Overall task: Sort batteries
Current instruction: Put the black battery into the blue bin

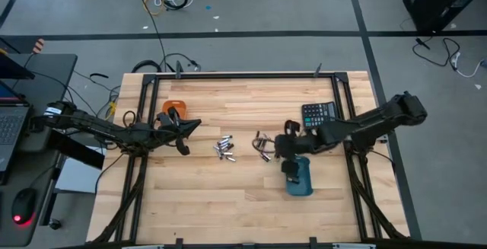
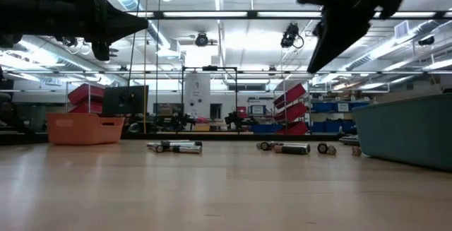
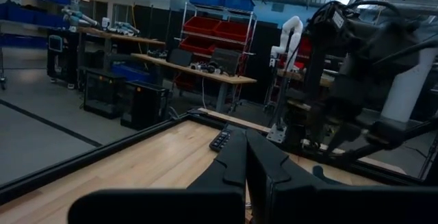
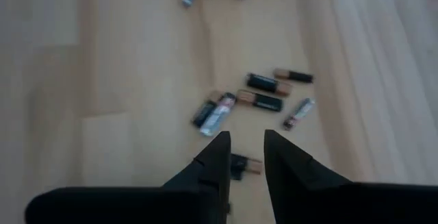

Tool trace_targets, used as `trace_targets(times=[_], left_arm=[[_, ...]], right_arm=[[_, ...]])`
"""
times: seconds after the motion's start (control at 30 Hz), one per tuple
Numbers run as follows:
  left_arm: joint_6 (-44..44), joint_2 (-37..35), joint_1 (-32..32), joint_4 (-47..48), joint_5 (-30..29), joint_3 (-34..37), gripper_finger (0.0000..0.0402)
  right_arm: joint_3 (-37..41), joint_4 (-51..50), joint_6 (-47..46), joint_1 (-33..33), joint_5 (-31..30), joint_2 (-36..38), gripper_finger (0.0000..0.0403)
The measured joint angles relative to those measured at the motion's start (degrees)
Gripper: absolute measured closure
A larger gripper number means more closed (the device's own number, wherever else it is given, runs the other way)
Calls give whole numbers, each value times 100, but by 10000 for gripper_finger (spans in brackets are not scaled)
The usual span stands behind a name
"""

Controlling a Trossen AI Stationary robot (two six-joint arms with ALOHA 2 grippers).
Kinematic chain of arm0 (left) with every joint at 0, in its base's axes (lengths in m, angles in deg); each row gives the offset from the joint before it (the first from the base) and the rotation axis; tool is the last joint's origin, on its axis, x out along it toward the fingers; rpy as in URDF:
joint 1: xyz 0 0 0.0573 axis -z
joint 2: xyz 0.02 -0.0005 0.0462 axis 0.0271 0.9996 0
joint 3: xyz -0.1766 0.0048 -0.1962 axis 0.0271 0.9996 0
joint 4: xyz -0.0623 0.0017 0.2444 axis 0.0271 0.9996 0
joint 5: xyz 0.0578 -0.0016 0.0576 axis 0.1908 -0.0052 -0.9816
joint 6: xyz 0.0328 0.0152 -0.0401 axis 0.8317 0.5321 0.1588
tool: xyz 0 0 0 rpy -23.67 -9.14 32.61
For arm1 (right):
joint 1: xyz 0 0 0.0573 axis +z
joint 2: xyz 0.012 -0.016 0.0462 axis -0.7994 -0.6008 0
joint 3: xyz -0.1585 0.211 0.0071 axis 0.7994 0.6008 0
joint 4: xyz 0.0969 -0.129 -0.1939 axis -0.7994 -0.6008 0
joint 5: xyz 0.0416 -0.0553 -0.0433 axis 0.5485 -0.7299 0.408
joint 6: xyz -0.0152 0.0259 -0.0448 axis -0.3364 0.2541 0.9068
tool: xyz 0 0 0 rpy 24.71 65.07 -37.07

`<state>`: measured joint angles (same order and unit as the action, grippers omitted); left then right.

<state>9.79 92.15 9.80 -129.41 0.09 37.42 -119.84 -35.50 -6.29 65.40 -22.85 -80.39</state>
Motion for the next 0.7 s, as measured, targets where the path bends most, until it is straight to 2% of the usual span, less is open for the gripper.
trace_targets(times=[0.13,0.5,0.7], left_arm=[[-20,1,-1,0,0,0,401],[-22,-1,0,46,24,0,401],[-22,-1,-1,155,45,0,401]], right_arm=[[-281,-54,306,-385,371,-561,327],[-1045,-68,2018,-675,428,-1968,325],[-1302,-118,2779,-749,386,-2340,294]])
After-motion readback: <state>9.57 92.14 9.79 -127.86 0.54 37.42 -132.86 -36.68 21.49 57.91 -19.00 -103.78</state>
